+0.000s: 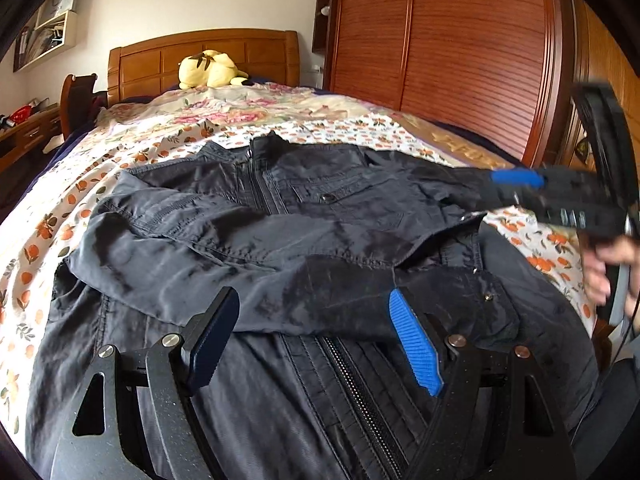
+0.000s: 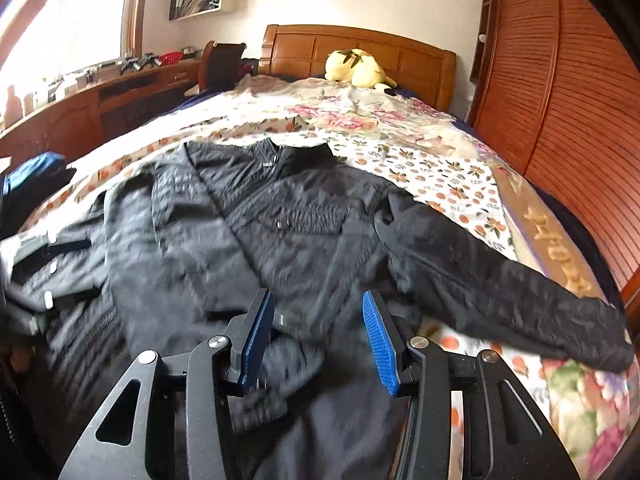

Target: Fold large clothes

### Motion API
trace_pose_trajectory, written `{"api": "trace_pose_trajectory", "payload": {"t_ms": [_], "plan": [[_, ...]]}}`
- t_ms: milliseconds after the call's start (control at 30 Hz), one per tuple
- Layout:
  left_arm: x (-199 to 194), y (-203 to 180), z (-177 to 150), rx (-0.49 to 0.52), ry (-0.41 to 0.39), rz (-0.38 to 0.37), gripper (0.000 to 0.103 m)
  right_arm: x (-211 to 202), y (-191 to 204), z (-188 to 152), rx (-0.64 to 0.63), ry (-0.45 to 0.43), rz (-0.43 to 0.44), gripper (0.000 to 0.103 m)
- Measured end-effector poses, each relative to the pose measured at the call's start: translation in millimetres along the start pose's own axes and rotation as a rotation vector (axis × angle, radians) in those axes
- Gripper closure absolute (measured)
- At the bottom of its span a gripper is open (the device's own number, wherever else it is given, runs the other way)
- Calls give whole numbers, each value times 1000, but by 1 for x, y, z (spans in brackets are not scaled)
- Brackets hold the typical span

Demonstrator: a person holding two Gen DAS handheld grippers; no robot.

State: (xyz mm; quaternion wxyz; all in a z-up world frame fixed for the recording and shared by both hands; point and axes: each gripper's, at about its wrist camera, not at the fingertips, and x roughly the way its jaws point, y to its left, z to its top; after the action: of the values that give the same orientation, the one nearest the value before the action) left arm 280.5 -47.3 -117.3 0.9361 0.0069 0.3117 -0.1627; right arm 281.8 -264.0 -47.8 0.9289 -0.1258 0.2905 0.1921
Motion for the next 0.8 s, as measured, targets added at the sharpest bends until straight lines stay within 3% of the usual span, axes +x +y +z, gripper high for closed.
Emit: {"api": "trace_pose_trajectory", "payload": {"t_ms": [100,267,367,467,800], "plan": [[4,-3,-3,15,12,14,25,18,6,5,-55,13,4,55],[7,-5,-6,27,22,20,25,49,-5,5,-12,114,70,56],[8,-2,-7,20,29,14,25,58,-5,-9,10,185,156,56],[9,0,-8,6,33,2,25,59,3,-22,-37,229,172,56],[14,-3,-7,22,48,9,25,53,-4,-31,-12,221,179,56]]}}
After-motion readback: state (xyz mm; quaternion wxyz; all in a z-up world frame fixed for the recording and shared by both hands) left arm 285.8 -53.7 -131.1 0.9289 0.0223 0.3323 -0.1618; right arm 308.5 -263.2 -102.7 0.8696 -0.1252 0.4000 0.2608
